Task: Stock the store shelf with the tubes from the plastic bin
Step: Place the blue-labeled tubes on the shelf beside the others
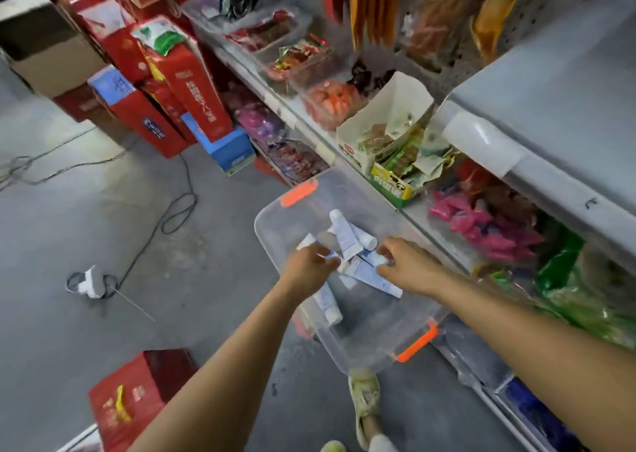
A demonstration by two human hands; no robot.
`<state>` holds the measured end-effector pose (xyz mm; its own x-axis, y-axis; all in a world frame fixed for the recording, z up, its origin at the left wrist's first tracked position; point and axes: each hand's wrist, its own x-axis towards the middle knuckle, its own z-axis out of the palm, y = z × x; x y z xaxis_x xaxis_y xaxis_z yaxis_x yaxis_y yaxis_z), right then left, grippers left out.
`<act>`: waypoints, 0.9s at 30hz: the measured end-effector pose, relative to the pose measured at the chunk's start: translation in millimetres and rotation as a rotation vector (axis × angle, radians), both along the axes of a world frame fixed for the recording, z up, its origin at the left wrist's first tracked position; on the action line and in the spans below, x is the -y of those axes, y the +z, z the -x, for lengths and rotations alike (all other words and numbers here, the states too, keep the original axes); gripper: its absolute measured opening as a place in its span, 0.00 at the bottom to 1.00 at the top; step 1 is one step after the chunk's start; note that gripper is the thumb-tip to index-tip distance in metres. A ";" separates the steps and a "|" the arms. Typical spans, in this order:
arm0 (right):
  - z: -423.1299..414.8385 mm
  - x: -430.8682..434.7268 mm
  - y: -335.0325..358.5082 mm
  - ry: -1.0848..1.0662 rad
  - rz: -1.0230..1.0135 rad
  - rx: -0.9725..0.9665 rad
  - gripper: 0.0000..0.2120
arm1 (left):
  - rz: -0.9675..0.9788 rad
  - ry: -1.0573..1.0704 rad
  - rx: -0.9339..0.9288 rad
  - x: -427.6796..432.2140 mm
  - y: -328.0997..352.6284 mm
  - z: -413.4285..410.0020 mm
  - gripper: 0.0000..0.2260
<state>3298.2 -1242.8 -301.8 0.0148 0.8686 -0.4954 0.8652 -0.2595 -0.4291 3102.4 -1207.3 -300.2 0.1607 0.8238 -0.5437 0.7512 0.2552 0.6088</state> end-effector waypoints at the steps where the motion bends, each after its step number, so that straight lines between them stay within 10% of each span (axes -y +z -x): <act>1: 0.1 -13.2 -16.3 -0.002 0.017 -0.008 0.14 | 0.055 0.067 0.017 -13.3 -17.0 -3.8 0.12; 10: 17.9 -96.5 -134.8 0.476 -0.046 0.346 0.32 | 0.484 0.713 0.193 -81.3 -153.7 -39.5 0.05; 13: 25.1 -109.2 -161.3 0.676 -0.056 0.448 0.35 | 0.470 0.759 0.082 -91.4 -189.5 -50.3 0.27; 20: 14.7 -121.9 -202.0 0.767 -0.225 0.493 0.27 | 0.412 0.966 0.029 -99.1 -221.6 -69.2 0.43; 27: 4.0 -114.8 -180.1 0.613 -0.270 0.158 0.24 | 0.402 0.968 0.219 -89.2 -206.0 -63.9 0.11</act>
<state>3294.2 -1128.0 -482.0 -0.4643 0.8358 -0.2931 0.8792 0.3948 -0.2668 3166.4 -1118.1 -506.2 -0.3379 0.4197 -0.8424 0.0060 0.8960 0.4440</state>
